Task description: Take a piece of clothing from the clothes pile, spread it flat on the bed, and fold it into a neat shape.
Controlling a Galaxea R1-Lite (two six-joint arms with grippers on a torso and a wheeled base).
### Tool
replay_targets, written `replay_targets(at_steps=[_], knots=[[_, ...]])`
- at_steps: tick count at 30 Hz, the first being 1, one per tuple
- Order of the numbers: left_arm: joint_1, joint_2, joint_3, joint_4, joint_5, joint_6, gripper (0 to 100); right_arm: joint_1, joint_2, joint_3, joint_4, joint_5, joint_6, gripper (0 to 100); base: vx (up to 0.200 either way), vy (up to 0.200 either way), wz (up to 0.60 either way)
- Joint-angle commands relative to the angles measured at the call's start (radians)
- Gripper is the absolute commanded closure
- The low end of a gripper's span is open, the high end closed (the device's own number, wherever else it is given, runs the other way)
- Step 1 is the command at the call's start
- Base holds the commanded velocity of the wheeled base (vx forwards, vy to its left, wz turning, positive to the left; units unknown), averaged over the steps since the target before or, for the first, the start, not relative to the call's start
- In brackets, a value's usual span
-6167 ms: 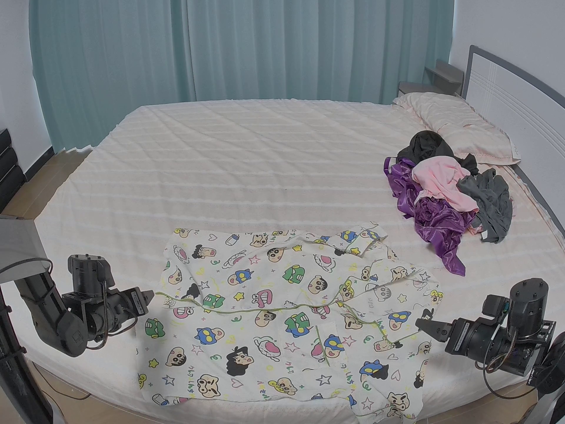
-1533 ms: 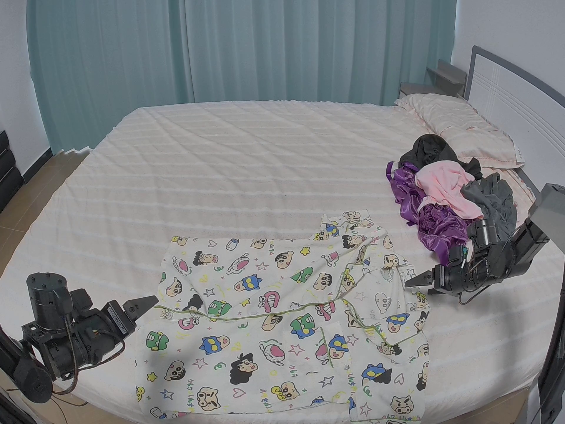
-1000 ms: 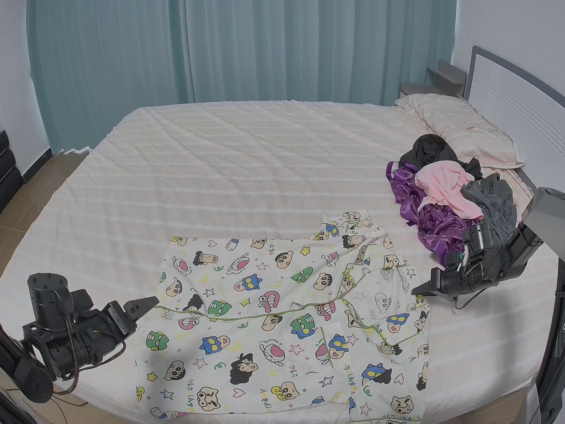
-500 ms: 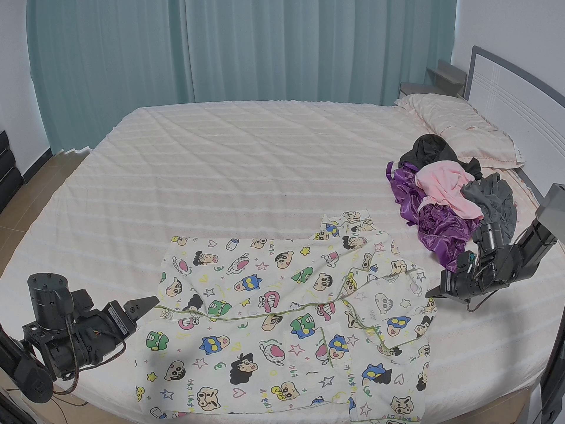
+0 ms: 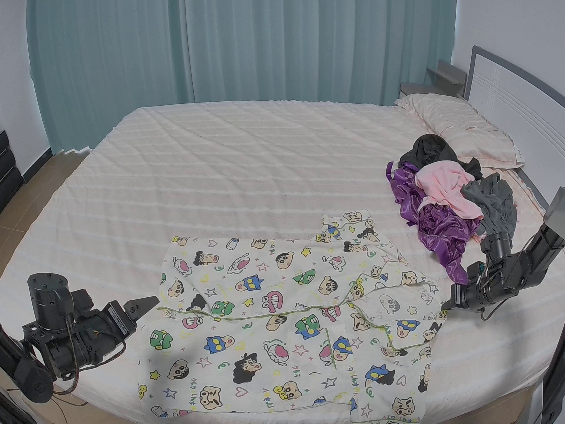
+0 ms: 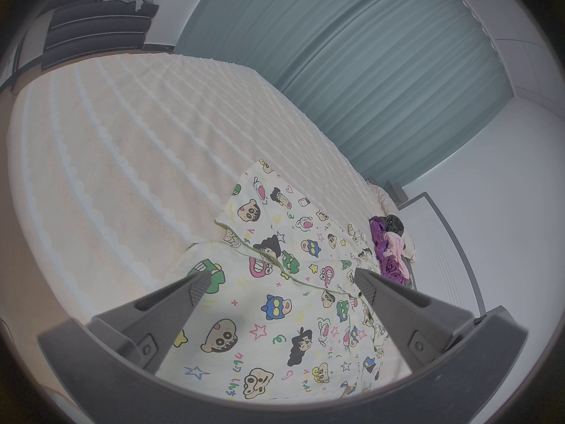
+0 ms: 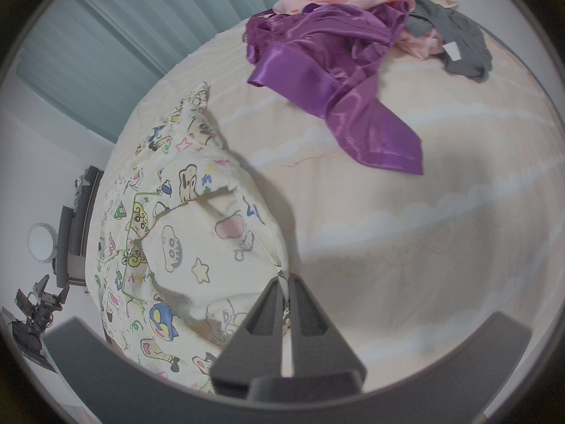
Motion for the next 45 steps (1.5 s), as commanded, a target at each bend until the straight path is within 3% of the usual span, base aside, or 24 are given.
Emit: replay_targets(at_steps=[1, 18, 19, 29, 32, 38, 45], knots=[[0.000, 0.000, 0.000, 0.000, 0.000, 0.001, 0, 0.000, -0.032, 0.026, 0.003, -0.017, -0.003, 100, 0.000, 0.000, 0.00], [0.001, 0.003, -0.001, 0.000, 0.000, -0.001, 0, -0.037, -0.055, 0.029, 0.073, -0.021, -0.066, 100, 0.000, 0.000, 0.00], [0.001, 0.003, -0.001, 0.000, 0.000, -0.001, 0, -0.037, -0.053, 0.029, 0.073, -0.021, -0.067, 0, 0.000, 0.000, 0.00], [0.000, 0.003, -0.001, 0.000, 0.000, -0.001, 0, -0.049, -0.138, -0.032, 0.070, 0.000, -0.058, 0, 0.000, 0.000, 0.00], [0.000, 0.003, -0.001, 0.000, 0.000, -0.002, 0, 0.003, -0.145, -0.121, 0.070, 0.023, 0.031, 0, 0.000, 0.000, 0.00], [0.000, 0.000, -0.003, 0.000, 0.000, -0.014, 0, 0.144, -0.004, -0.394, 0.061, 0.023, 0.292, 0, 0.000, 0.000, 0.00], [0.000, -0.002, -0.001, 0.000, -0.001, -0.016, 0, 0.247, 0.202, -0.656, 0.072, 0.008, 0.451, 0, 0.000, 0.000, 0.00]])
